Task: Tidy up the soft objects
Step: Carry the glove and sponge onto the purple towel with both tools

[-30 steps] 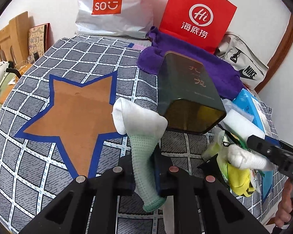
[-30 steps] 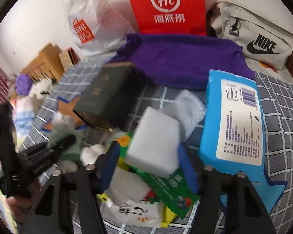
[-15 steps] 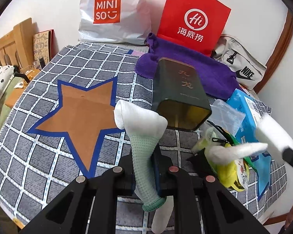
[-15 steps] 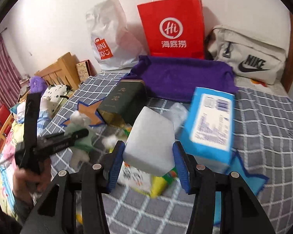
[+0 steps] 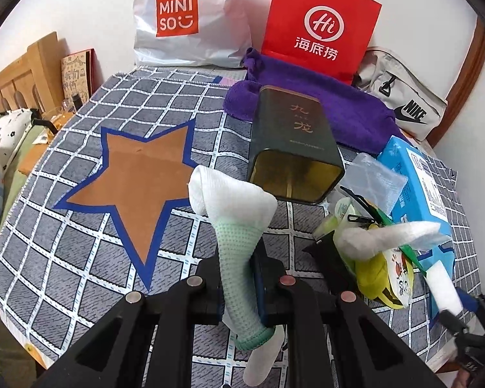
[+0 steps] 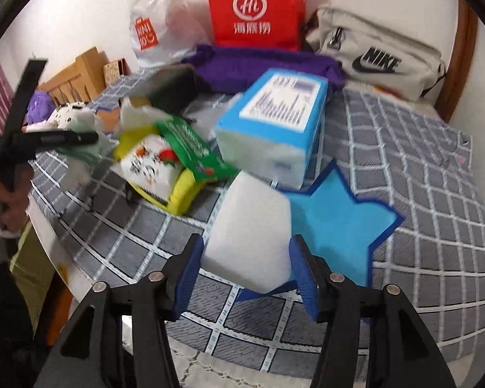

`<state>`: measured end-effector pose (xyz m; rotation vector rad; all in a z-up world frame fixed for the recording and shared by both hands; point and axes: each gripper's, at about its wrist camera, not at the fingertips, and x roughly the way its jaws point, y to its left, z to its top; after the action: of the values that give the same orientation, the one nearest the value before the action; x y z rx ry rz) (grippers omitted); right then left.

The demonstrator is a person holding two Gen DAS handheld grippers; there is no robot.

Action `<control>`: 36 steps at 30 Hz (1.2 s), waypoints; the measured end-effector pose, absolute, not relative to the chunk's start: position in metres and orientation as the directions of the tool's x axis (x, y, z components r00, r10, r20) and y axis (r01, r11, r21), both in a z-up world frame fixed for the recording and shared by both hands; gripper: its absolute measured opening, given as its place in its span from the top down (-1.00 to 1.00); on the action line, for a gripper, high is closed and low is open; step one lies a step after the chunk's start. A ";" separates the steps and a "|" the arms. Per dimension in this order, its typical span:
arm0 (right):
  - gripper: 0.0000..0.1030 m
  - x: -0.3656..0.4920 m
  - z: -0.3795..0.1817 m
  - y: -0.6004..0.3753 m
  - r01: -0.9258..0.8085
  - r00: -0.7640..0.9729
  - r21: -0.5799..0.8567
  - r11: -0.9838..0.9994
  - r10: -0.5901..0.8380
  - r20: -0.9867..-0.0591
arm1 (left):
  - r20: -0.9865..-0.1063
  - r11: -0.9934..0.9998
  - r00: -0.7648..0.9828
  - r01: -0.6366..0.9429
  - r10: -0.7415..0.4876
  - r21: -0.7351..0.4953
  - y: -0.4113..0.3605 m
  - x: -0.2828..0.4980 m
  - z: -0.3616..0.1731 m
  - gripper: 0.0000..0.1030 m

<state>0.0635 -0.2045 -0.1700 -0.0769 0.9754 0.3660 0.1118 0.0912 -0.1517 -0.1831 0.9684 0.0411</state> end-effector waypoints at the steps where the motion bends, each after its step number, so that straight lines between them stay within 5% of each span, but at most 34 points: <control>1: -0.21 0.065 -0.173 -0.206 -0.336 0.496 0.115 0.935 0.279 -0.822 | -0.820 0.985 0.570 -0.114 -0.041 -0.129 0.091 0.111 -0.149 0.73; 4: -0.45 0.071 -0.180 -0.209 -0.308 0.491 0.149 0.940 0.291 -0.821 | -0.818 0.985 0.574 -0.113 -0.042 -0.129 0.091 0.112 -0.145 0.73; 7: -0.47 0.081 -0.186 -0.210 -0.289 0.478 0.200 0.936 0.322 -0.817 | -0.819 0.985 0.571 -0.106 -0.049 -0.133 0.089 0.114 -0.144 0.73; 9: -0.43 0.084 -0.189 -0.208 -0.286 0.473 0.229 0.930 0.345 -0.811 | -0.819 0.985 0.571 -0.096 -0.060 -0.140 0.087 0.114 -0.143 0.73; 11: -0.18 0.084 -0.190 -0.202 -0.296 0.478 0.208 0.932 0.333 -0.812 | -0.815 0.986 0.576 -0.085 -0.066 -0.140 0.085 0.115 -0.138 0.73; 36: -0.19 0.125 -0.067 -0.196 -0.382 0.647 0.144 0.913 0.375 -0.664 | -0.743 0.984 0.653 0.009 -0.142 -0.180 0.073 0.158 -0.063 0.73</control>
<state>0.1252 -0.1963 -0.0665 -0.0090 0.7530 0.4304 0.1577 0.0727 -0.0627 -0.1663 0.8554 -0.0859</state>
